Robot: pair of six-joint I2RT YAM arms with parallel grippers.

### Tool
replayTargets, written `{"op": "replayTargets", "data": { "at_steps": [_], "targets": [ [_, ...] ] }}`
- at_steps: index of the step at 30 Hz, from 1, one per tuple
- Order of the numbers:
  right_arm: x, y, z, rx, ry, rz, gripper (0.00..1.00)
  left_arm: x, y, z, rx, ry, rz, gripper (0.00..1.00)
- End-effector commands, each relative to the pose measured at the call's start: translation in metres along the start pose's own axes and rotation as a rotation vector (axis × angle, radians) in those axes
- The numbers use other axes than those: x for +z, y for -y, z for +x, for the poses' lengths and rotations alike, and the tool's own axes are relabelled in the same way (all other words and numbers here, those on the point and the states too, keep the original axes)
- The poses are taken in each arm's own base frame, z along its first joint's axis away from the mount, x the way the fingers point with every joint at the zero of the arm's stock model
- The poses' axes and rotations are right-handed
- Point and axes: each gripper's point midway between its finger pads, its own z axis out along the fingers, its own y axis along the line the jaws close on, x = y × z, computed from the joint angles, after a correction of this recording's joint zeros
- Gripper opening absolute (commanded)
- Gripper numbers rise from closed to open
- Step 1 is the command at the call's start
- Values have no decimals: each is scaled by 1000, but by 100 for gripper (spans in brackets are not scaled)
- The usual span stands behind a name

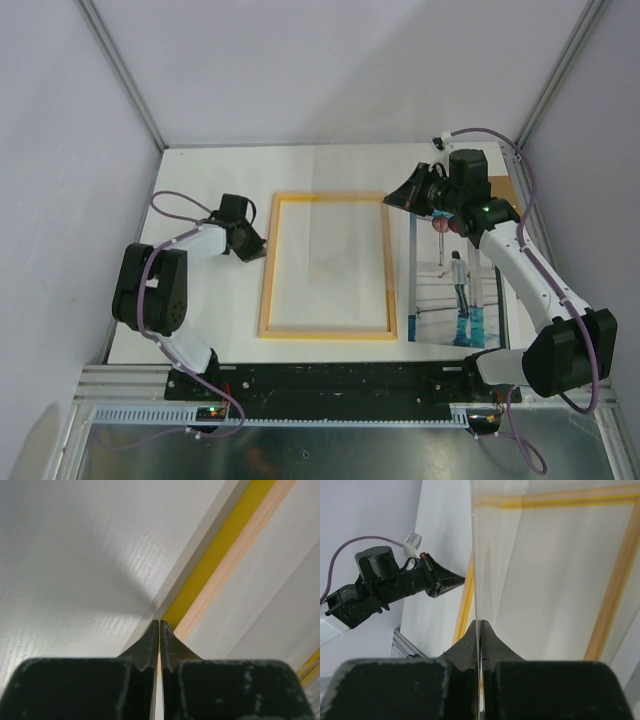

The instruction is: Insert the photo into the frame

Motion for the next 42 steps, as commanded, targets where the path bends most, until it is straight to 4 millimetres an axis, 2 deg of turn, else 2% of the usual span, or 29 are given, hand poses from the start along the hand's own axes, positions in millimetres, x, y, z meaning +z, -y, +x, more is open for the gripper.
{"op": "replayTargets", "data": {
  "at_steps": [1,6,12,17,24,42],
  "targets": [
    [5,-29,-10,15,27,-123,0,-28,32,-15,58,30,149,8],
    [12,-38,7,49,-37,-143,0,-45,13,-33,70,71,158,26],
    [23,-43,28,96,-107,-179,0,-61,-3,-34,82,78,183,36],
    [32,-39,47,167,-170,-223,0,-65,-5,-25,118,53,212,38],
    [43,-21,65,251,-211,-226,0,-54,-12,-11,137,-7,203,37],
    [60,-11,82,274,-238,-271,0,-48,-13,-1,153,-48,226,36]
  ]
}}
